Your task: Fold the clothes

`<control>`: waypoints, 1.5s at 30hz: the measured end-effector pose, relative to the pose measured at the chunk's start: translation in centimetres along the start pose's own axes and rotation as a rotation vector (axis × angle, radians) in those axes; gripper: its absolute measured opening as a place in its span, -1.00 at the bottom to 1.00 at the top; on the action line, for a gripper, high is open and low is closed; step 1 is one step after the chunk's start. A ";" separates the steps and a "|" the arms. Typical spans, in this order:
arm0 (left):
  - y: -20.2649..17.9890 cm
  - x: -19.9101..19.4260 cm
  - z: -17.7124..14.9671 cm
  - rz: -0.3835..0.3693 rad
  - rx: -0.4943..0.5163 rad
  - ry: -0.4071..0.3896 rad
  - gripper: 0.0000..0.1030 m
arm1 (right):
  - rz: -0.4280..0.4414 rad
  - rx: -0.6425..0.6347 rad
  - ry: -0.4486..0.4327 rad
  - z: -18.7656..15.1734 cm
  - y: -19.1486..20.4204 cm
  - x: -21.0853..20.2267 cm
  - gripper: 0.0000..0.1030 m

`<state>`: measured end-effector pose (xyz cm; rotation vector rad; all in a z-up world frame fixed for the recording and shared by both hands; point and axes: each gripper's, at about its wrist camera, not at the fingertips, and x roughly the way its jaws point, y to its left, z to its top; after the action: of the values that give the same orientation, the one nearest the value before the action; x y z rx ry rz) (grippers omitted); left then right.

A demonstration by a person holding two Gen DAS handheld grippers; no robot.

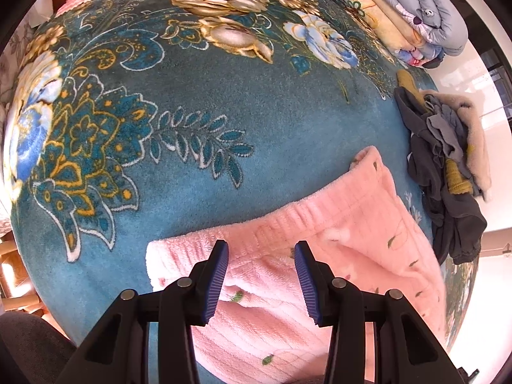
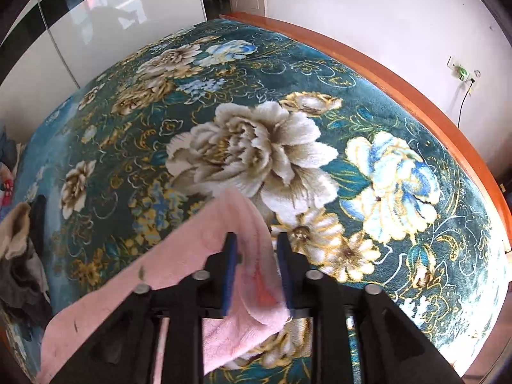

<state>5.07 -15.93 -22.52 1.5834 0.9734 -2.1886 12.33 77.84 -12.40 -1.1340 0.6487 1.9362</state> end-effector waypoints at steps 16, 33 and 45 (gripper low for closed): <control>-11.5 5.9 6.5 -0.359 -0.112 0.225 -0.09 | 0.369 0.065 0.348 -7.0 15.1 3.9 0.13; -19.2 16.2 9.3 0.198 0.022 0.391 -0.09 | -0.022 0.168 0.427 -8.3 22.5 8.7 0.25; -16.4 14.3 8.9 0.127 -0.047 0.355 -0.83 | -0.093 0.211 0.465 -9.2 20.2 9.1 -0.84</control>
<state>-16.09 -7.31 -28.18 1.9946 0.9767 -1.8231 -2.61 63.07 -23.99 -1.4604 1.0010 1.4904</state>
